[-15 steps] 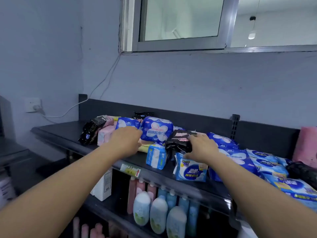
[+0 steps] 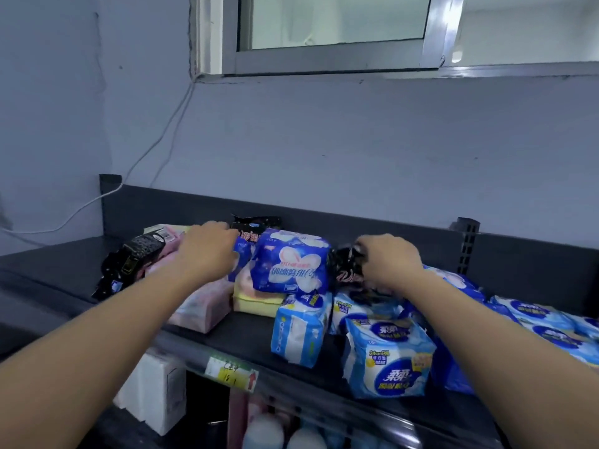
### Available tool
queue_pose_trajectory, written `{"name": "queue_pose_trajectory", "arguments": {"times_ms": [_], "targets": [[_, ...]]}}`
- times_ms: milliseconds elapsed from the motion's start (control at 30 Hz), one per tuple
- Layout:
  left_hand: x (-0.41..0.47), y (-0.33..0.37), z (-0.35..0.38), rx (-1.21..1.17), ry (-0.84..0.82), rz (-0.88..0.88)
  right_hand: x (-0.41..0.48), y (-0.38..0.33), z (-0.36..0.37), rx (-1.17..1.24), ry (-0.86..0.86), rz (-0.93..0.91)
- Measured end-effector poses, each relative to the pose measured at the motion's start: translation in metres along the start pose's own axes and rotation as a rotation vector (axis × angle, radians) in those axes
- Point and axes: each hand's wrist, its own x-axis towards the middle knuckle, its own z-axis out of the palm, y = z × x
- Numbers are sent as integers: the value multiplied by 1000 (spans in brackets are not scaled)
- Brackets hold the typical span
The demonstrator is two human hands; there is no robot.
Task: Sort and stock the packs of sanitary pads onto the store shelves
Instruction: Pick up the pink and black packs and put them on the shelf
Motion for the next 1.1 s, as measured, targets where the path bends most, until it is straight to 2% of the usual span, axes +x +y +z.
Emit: {"name": "queue_pose_trajectory", "arguments": {"times_ms": [133, 267, 367, 467, 567, 667, 767, 900, 1000, 1100], "targets": [[4, -57, 38, 60, -88, -162, 24, -14, 0, -47, 257, 83], [6, -101, 68, 62, -173, -365, 49, -27, 1, -53, 421, 82], [6, -126, 85, -127, -301, -542, 65, -36, 8, -16, 551, 45], [5, -138, 100, -319, -341, -556, 76, -45, 20, 124, 649, -19], [1, -136, 108, -217, -191, -522, 84, -50, 29, 259, 710, -82], [6, -136, 107, -185, 73, -559, 95, -47, 35, 409, 661, -87], [23, -128, 86, -288, 389, -580, 107, -40, 43, 504, 582, -23], [61, -107, 44, -553, 660, -491, 116, -39, 52, 498, 566, -26], [83, -77, 20, -814, 716, -431, 127, -37, 49, 514, 548, 5], [96, -54, 6, -1080, 628, -447, 139, -31, 46, 414, 591, -15]]}}
